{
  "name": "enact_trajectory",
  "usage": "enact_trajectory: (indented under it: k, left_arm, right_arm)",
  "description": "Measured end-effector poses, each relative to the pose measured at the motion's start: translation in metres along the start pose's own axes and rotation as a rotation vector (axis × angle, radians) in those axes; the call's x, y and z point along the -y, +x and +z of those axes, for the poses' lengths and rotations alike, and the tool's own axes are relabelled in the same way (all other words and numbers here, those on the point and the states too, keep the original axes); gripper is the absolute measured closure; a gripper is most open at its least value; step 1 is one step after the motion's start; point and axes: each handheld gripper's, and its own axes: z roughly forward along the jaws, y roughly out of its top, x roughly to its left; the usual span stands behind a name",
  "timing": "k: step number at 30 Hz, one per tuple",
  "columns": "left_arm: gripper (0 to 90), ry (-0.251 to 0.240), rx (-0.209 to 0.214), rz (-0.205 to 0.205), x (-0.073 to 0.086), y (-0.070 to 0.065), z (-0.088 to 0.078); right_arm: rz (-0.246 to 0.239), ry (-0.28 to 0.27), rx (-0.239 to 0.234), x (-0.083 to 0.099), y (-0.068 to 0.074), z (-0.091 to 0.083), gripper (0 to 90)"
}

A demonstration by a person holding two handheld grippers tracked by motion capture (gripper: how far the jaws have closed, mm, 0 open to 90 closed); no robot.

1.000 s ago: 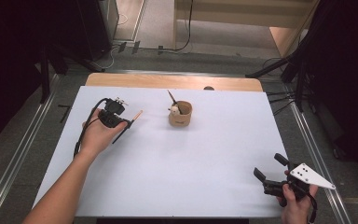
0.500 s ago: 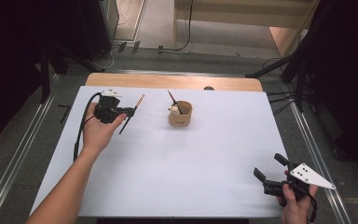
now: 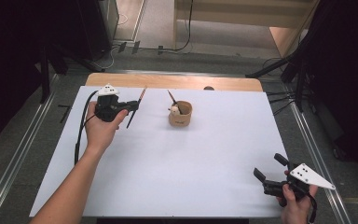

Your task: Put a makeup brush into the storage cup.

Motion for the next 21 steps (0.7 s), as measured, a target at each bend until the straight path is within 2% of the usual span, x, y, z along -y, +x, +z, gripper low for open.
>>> enact_trajectory:
  k: [1, 4, 10, 14, 18, 21]
  left_arm:
    - [84.2, -0.013, 0.008, -0.011, -0.001, -0.001, 0.000]
    - [84.2, -0.043, 0.013, -0.008, -0.003, -0.003, -0.002]
    - [84.3, -0.066, 0.040, 0.008, -0.005, -0.009, -0.001]
    - [84.3, -0.078, 0.041, -0.008, -0.006, -0.010, 0.000]
    - [84.3, -0.121, 0.026, -0.019, -0.008, -0.011, -0.002]
    - [84.3, -0.160, 0.039, -0.035, -0.010, -0.010, -0.005]
  right_arm:
    - [0.000, 0.000, 0.000, 0.000, 0.000, 0.000, 1.5]
    - [0.000, 0.001, 0.000, 0.000, 0.000, 0.000, 1.5]
    - [0.001, 0.001, 0.000, 0.000, 0.000, 0.000, 1.6]
    - [-0.002, 0.001, 0.001, 0.000, 0.000, -0.001, 1.6]
    - [0.001, 0.003, 0.001, 0.001, -0.001, -0.001, 1.5]
    - [0.002, 0.003, 0.001, 0.001, -0.001, -0.001, 1.6]
